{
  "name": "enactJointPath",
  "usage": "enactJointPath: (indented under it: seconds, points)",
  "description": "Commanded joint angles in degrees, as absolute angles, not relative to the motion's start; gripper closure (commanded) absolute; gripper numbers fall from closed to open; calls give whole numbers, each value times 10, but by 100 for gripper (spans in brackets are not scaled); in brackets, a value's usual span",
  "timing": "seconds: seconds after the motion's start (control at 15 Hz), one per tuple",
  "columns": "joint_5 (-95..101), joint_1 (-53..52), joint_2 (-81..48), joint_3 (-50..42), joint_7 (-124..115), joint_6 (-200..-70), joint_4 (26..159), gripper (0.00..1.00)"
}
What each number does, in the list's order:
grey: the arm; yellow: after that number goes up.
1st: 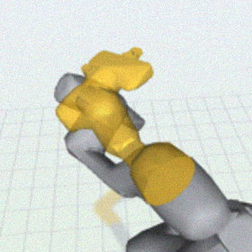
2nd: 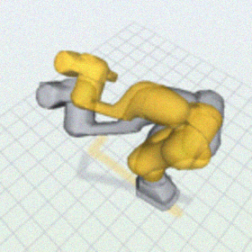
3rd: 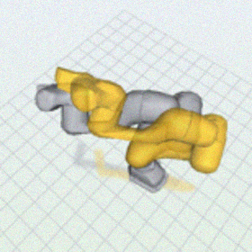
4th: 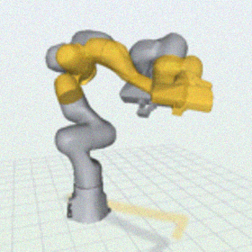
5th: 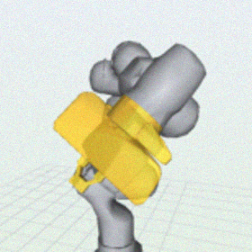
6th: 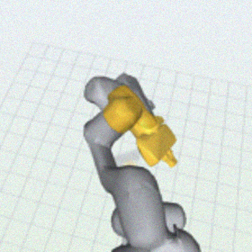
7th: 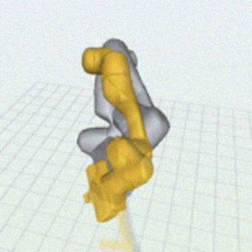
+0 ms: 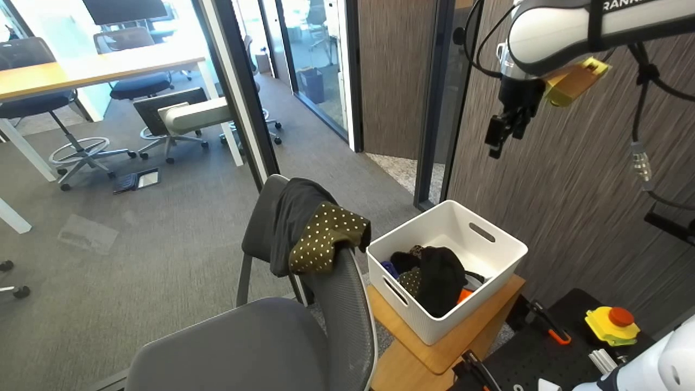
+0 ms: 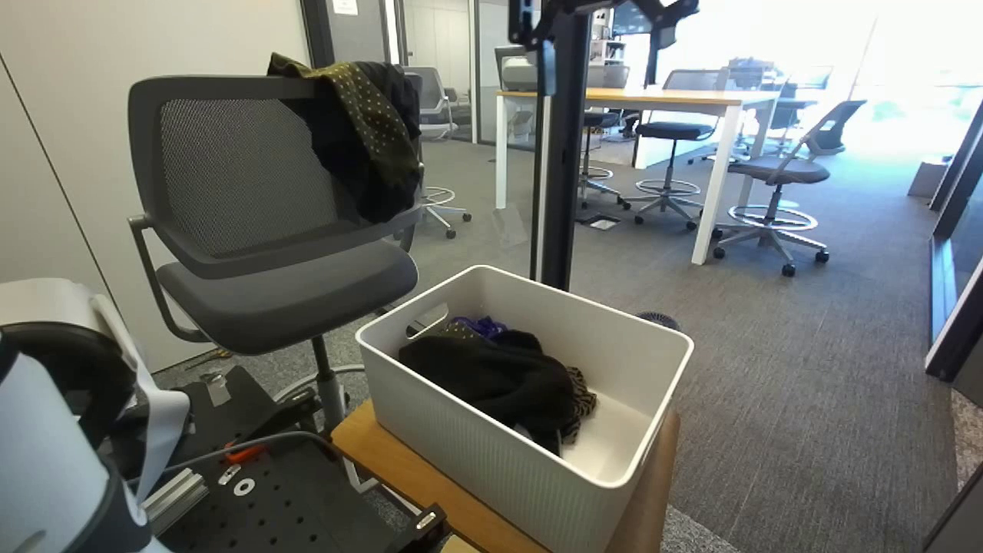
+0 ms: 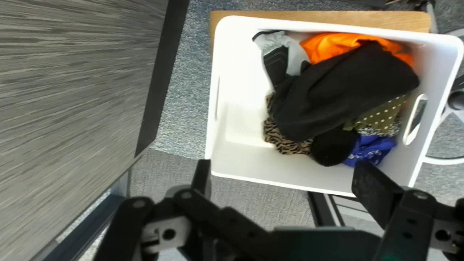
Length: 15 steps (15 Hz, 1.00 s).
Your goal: Put the shiny object into the white box
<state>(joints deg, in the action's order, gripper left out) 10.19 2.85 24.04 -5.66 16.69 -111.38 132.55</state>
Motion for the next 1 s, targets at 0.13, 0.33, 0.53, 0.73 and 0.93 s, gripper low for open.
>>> enactJointPath:
  seconds: [0.13, 0.33, 0.53, 0.73, 0.93]
  points:
    - [-1, -45, 406, -30, 175, -1134, 1495, 0]
    - [-38, -81, 462, -4, 151, -1155, 1548, 0]
    - [-42, -113, 486, 38, 129, -1197, 1574, 0]
    - [-37, -144, 470, 78, 105, -1261, 1576, 0]
    - [-42, -176, 438, 98, 96, -1300, 1561, 0]
